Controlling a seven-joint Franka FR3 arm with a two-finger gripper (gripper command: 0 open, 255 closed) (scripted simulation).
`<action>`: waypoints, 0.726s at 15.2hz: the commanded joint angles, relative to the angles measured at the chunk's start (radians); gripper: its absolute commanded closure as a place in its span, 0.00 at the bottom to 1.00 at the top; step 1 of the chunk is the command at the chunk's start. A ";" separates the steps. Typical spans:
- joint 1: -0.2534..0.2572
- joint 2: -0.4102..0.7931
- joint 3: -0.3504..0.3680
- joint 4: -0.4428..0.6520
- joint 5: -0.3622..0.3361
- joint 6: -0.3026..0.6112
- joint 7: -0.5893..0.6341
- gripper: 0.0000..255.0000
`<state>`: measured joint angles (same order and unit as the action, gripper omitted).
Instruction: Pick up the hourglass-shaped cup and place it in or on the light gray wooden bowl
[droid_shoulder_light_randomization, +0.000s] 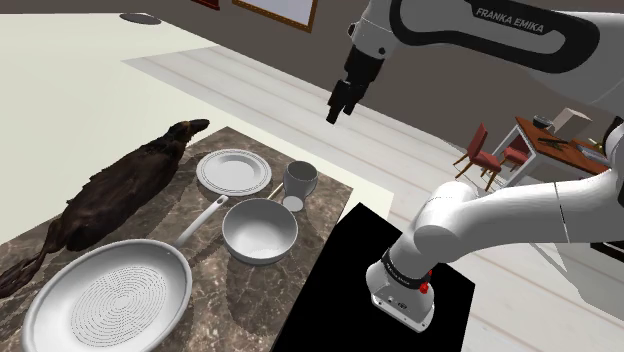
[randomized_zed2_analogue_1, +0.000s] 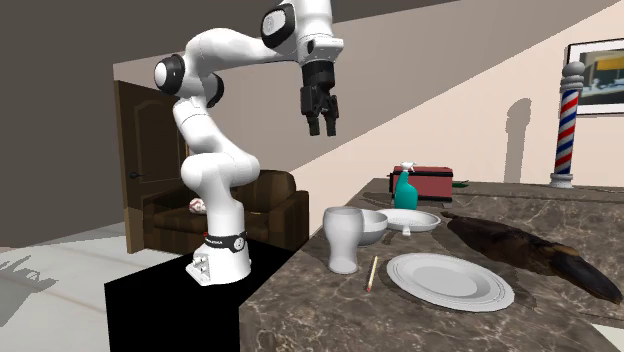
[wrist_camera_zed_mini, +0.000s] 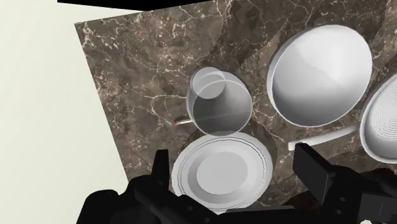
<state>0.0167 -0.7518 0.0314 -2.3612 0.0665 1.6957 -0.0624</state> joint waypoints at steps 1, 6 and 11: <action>0.000 0.000 0.000 0.000 0.000 0.000 0.000 0.00; -0.006 0.065 0.018 -0.113 -0.015 0.145 0.007 0.00; -0.015 0.164 0.036 -0.201 -0.034 0.298 0.019 0.00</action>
<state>0.0038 -0.6054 0.0652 -2.5421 0.0371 1.9616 -0.0452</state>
